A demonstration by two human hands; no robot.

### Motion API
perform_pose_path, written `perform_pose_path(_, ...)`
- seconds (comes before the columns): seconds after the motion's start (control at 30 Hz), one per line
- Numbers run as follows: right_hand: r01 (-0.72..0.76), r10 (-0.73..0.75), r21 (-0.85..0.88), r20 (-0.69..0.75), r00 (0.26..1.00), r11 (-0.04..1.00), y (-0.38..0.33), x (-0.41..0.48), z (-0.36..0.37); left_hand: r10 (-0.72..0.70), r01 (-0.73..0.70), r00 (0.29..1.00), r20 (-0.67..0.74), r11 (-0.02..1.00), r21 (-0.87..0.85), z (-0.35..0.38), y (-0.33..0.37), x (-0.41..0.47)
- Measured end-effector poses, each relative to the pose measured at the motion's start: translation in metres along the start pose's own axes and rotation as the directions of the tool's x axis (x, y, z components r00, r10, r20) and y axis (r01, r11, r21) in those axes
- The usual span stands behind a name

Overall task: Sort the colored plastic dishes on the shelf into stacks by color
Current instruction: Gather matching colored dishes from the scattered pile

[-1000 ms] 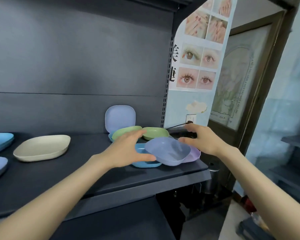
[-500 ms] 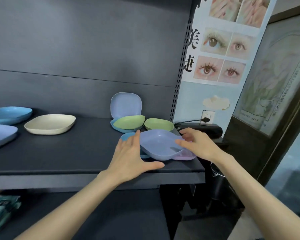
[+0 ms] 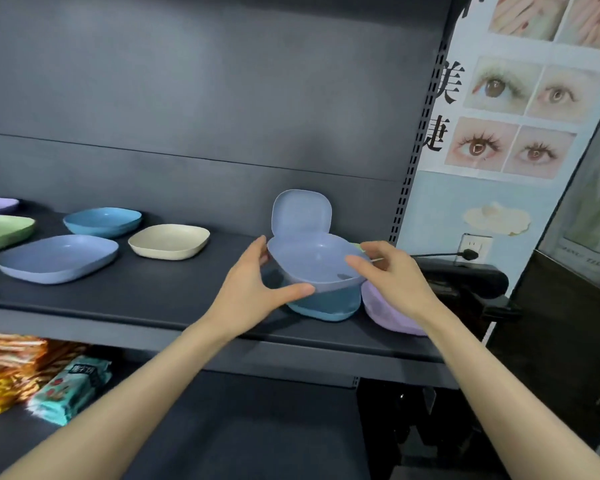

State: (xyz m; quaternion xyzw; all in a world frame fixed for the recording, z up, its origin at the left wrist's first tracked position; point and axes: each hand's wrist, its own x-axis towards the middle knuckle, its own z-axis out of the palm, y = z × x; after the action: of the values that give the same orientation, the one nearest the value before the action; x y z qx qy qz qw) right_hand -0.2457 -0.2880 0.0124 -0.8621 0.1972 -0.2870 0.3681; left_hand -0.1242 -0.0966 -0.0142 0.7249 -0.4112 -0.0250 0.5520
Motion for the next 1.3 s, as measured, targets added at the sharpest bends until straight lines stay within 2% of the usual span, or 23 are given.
perform_pose_path(0.1, -0.004, 0.002, 0.072, 0.033, 0.999, 0.997, -0.018, 0.011, 0.028, -0.061, 0.058, 0.998, -0.024, 0.994, -0.090, -0.032, -0.021, 0.004)
perform_pose_path(0.23, 0.004, -0.009, 0.108, 0.050, 0.999, 0.994, -0.039, 0.027, 0.068, -0.092, 0.093, 0.996, 0.015, 0.980, -0.176, -0.074, -0.046, 0.006)
perform_pose_path(0.4, -0.002, -0.016, 0.202, 0.088, 0.996, 0.979, -0.070, 0.035, 0.121, -0.084, 0.103, 0.990, 0.111, 0.977, -0.187, -0.125, -0.072, 0.015)
perform_pose_path(0.5, -0.009, -0.015, 0.229, 0.102, 0.995, 0.973, -0.084, 0.042, 0.155, -0.076, 0.098, 0.990, 0.121, 0.979, -0.181, -0.157, -0.089, 0.023)
perform_pose_path(0.73, -0.041, -0.033, 0.410, 0.172, 0.984, 0.911, -0.109, 0.049, 0.219, -0.089, 0.096, 0.995, 0.046, 0.972, -0.213, -0.227, -0.128, 0.028)
perform_pose_path(0.8, -0.028, -0.067, 0.427, 0.206, 0.976, 0.904, -0.119, 0.051, 0.235, -0.116, 0.110, 0.993, -0.010, 0.965, -0.237, -0.247, -0.137, 0.025)
perform_pose_path(0.97, 0.042, -0.147, 0.447, 0.202, 0.968, 0.893, -0.142, 0.057, 0.276, -0.094, 0.043, 0.978, -0.186, 0.965, -0.260, -0.282, -0.152, 0.011)
perform_pose_path(1.13, 0.107, -0.211, 0.464, 0.179, 0.961, 0.879, -0.160, 0.056, 0.313, -0.054, 0.016, 0.977, -0.206, 0.983, -0.181, -0.312, -0.167, -0.003)
perform_pose_path(1.3, 0.090, -0.198, 0.477, 0.181, 0.963, 0.874, -0.171, 0.048, 0.348, -0.050, 0.037, 0.990, -0.134, 0.994, -0.104, -0.341, -0.187, -0.011)
